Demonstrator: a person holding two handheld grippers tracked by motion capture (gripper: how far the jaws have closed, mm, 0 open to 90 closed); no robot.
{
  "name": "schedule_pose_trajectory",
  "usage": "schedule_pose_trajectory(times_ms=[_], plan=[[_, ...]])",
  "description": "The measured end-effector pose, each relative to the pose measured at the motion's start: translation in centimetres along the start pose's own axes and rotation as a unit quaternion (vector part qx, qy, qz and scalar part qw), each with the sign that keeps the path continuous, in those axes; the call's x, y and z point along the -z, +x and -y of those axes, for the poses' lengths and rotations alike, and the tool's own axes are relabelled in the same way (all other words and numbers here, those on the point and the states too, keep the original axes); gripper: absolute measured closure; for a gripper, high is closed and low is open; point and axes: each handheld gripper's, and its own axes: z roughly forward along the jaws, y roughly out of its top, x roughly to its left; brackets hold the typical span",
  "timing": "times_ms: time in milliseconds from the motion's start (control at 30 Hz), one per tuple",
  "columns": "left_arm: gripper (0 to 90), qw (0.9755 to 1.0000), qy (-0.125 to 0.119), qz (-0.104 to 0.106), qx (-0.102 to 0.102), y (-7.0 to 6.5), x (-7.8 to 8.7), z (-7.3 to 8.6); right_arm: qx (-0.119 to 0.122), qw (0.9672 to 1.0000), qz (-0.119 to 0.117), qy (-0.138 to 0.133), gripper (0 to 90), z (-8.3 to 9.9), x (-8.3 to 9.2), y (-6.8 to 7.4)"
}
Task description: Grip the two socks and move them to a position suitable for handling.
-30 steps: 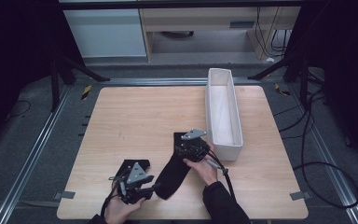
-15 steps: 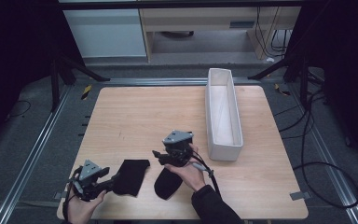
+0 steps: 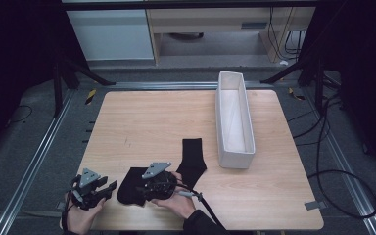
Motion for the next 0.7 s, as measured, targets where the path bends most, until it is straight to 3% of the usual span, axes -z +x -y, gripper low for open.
schedule_pose_trajectory(times_ms=[367, 500, 633, 700], plan=[[63.9, 1.0000, 0.007, -0.007, -0.001, 0.0, -0.2, 0.2, 0.009, 0.9984, -0.043, 0.037, 52.1, 1.3, -2.2, 2.6], [64.0, 1.0000, 0.004, -0.004, -0.002, -0.1, -0.1, 0.1, 0.017, 0.9980, -0.042, 0.044, 66.8, 1.5, -2.5, 2.8], [63.8, 1.0000, 0.005, 0.005, -0.002, -0.2, -0.2, 0.2, -0.009, 0.9971, -0.057, 0.049, 85.2, 1.3, -2.2, 2.4], [63.4, 1.0000, 0.002, 0.008, -0.003, -0.3, -0.1, 0.2, -0.021, 0.9970, -0.063, 0.040, 86.5, 1.1, -1.8, 2.1]])
